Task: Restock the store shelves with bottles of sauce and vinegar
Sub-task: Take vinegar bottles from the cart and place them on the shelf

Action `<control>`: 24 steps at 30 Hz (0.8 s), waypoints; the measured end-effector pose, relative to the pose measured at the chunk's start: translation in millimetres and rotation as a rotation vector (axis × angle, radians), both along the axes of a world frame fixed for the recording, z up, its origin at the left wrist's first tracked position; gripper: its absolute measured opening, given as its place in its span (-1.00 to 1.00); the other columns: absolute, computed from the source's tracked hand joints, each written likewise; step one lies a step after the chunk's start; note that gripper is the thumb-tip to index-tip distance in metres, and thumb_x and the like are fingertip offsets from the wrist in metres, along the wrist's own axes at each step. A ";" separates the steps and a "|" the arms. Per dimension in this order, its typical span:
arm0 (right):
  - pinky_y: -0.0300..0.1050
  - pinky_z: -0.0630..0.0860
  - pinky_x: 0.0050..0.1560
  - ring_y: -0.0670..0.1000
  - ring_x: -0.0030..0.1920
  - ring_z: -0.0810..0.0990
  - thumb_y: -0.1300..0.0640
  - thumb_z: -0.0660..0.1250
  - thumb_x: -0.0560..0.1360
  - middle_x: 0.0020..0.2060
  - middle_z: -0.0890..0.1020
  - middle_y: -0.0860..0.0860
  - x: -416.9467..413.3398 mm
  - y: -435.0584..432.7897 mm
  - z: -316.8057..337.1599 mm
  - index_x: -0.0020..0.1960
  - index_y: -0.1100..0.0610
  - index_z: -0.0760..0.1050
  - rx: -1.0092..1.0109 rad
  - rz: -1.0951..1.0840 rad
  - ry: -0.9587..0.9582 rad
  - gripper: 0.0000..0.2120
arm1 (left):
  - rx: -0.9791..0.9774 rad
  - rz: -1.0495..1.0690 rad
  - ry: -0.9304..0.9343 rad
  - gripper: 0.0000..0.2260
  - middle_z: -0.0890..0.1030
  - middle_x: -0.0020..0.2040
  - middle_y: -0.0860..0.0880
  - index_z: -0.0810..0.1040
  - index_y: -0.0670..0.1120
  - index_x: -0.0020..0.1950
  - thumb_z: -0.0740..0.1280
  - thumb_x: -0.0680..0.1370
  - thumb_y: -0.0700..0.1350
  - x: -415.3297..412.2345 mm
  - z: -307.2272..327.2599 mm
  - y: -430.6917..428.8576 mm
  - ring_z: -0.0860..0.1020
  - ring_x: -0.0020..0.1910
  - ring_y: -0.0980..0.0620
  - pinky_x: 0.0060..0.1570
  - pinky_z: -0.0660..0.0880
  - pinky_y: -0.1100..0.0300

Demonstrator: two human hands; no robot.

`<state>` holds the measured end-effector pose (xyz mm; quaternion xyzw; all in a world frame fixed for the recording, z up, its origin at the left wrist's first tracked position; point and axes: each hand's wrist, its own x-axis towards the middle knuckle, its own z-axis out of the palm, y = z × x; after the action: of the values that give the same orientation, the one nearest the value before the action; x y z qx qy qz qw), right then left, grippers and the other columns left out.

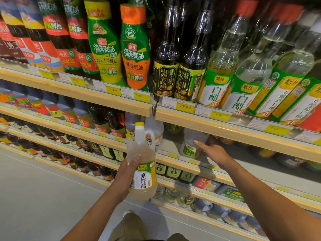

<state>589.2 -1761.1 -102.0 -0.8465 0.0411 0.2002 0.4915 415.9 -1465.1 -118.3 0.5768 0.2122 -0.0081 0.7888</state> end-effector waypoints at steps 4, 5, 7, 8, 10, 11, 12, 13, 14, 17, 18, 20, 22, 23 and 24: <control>0.11 0.52 0.37 0.00 0.20 0.64 -0.23 0.51 0.43 0.20 0.68 -0.08 0.0 3.9 -3.3 0.36 -0.02 0.56 0.102 -0.017 -0.008 -0.42 | -0.010 0.000 0.007 -0.33 0.74 0.07 -0.16 0.56 0.00 0.31 0.47 0.32 0.34 2.4 -1.9 -0.7 0.74 0.02 -0.16 -0.16 0.66 0.11; 0.11 0.52 0.37 0.00 0.21 0.63 -0.24 0.51 0.42 0.20 0.68 -0.09 0.7 6.1 -3.6 0.37 -0.04 0.55 0.103 -0.007 -0.005 -0.41 | -0.010 -0.002 0.007 -0.32 0.74 0.07 -0.16 0.56 0.00 0.31 0.48 0.31 0.35 2.6 -1.5 -0.8 0.74 0.02 -0.16 -0.16 0.67 0.11; 0.11 0.51 0.37 0.02 0.23 0.62 -0.26 0.50 0.41 0.22 0.67 -0.09 2.0 12.1 -3.6 0.40 -0.07 0.51 0.103 0.021 -0.013 -0.38 | -0.004 0.000 -0.002 -0.25 0.74 0.06 -0.16 0.56 0.00 0.30 0.53 0.26 0.41 2.4 -0.9 -0.3 0.74 0.02 -0.16 -0.15 0.67 0.11; 0.11 0.51 0.37 0.02 0.24 0.62 -0.26 0.50 0.42 0.24 0.66 -0.08 2.3 16.0 -3.1 0.41 -0.07 0.50 0.108 0.036 -0.021 -0.38 | -0.002 -0.003 -0.010 -0.21 0.74 0.07 -0.17 0.56 0.00 0.30 0.54 0.23 0.44 1.9 -0.4 0.3 0.73 0.03 -0.16 -0.14 0.67 0.10; 0.10 0.51 0.38 0.03 0.24 0.63 -0.29 0.50 0.39 0.24 0.66 -0.06 3.8 24.7 -2.0 0.41 -0.05 0.50 0.116 0.062 -0.027 -0.34 | 0.003 -0.010 -0.028 -0.23 0.74 0.08 -0.18 0.55 -0.02 0.32 0.52 0.27 0.42 0.0 0.6 1.7 0.73 0.05 -0.18 -0.11 0.66 0.08; 0.09 0.51 0.37 0.02 0.23 0.64 -0.35 0.50 0.34 0.24 0.67 -0.05 4.5 29.1 -1.8 0.40 -0.04 0.51 0.114 0.077 -0.021 -0.27 | 0.008 -0.010 -0.034 -0.26 0.73 0.08 -0.18 0.54 -0.02 0.34 0.50 0.31 0.38 -1.0 0.9 2.9 0.72 0.06 -0.18 -0.10 0.66 0.08; 0.09 0.51 0.37 0.02 0.22 0.64 -0.43 0.50 0.26 0.24 0.67 -0.05 5.2 35.2 -2.0 0.40 -0.03 0.51 0.108 0.095 -0.008 -0.17 | 0.011 -0.005 -0.039 -0.29 0.74 0.08 -0.17 0.53 -0.03 0.34 0.46 0.33 0.35 -2.4 1.1 5.2 0.72 0.06 -0.17 -0.11 0.66 0.09; 0.09 0.50 0.38 0.04 0.23 0.64 -0.49 0.48 0.20 0.25 0.67 -0.04 6.2 39.5 -2.2 0.41 -0.02 0.52 0.098 0.103 0.006 -0.09 | 0.014 -0.004 -0.046 -0.32 0.74 0.08 -0.17 0.53 -0.03 0.34 0.44 0.34 0.33 -3.3 1.5 6.4 0.73 0.06 -0.16 -0.11 0.66 0.10; 0.10 0.48 0.39 0.05 0.25 0.62 -0.53 0.47 0.17 0.26 0.66 -0.04 7.1 43.9 -2.2 0.41 -0.01 0.51 0.089 0.105 0.017 -0.05 | 0.016 -0.004 -0.053 -0.33 0.74 0.08 -0.17 0.53 -0.03 0.34 0.43 0.34 0.32 -4.0 1.8 7.1 0.73 0.06 -0.16 -0.11 0.66 0.11; 0.11 0.48 0.38 0.06 0.26 0.60 -0.60 0.41 0.12 0.27 0.64 -0.04 8.8 61.6 -2.3 0.45 -0.05 0.47 0.052 0.115 0.027 0.04 | 0.015 0.006 -0.064 -0.34 0.74 0.09 -0.16 0.53 -0.01 0.33 0.42 0.34 0.31 -6.6 3.0 11.5 0.72 0.08 -0.15 -0.08 0.67 0.08; 0.11 0.48 0.38 0.06 0.26 0.60 -0.64 0.40 0.09 0.27 0.64 -0.05 8.9 67.2 -2.2 0.46 -0.06 0.45 0.049 0.121 0.016 0.08 | 0.017 0.006 -0.065 -0.34 0.74 0.10 -0.15 0.53 -0.01 0.33 0.42 0.34 0.31 -7.2 3.0 12.7 0.72 0.08 -0.15 -0.06 0.67 0.07; 0.11 0.47 0.39 0.04 0.30 0.57 -0.65 0.38 0.10 0.31 0.61 -0.08 8.7 75.3 -2.7 0.49 -0.10 0.39 0.077 0.148 -0.042 0.10 | 0.025 0.008 -0.064 -0.34 0.74 0.09 -0.14 0.53 0.00 0.33 0.41 0.34 0.33 -8.0 2.2 14.5 0.72 0.08 -0.14 -0.05 0.67 0.06; 0.10 0.45 0.40 0.02 0.34 0.55 -0.63 0.38 0.15 0.35 0.58 -0.11 8.3 78.4 -3.6 0.50 -0.11 0.36 0.109 0.175 -0.096 0.06 | 0.038 0.006 -0.059 -0.33 0.74 0.08 -0.13 0.53 -0.01 0.33 0.40 0.34 0.34 -7.8 0.8 15.5 0.72 0.08 -0.13 -0.04 0.66 0.05; 0.11 0.45 0.40 0.02 0.35 0.54 -0.62 0.39 0.17 0.35 0.58 -0.11 7.6 78.6 -3.5 0.50 -0.11 0.34 0.118 0.175 -0.102 0.04 | 0.041 0.002 -0.059 -0.32 0.74 0.09 -0.14 0.52 -0.02 0.34 0.40 0.34 0.34 -7.1 0.4 15.4 0.72 0.08 -0.14 -0.02 0.65 0.02; 0.12 0.45 0.41 0.03 0.35 0.53 -0.60 0.39 0.20 0.36 0.57 -0.11 6.6 78.5 -3.0 0.51 -0.10 0.33 0.122 0.173 -0.098 0.02 | 0.038 -0.002 -0.057 -0.30 0.74 0.10 -0.15 0.52 -0.03 0.35 0.40 0.34 0.35 -6.1 0.2 14.9 0.72 0.09 -0.15 0.02 0.64 -0.03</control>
<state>595.8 -1682.6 -105.0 -0.8241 -0.0683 0.2025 0.5246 409.8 -1450.3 -118.1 0.5918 0.1891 0.0118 0.7835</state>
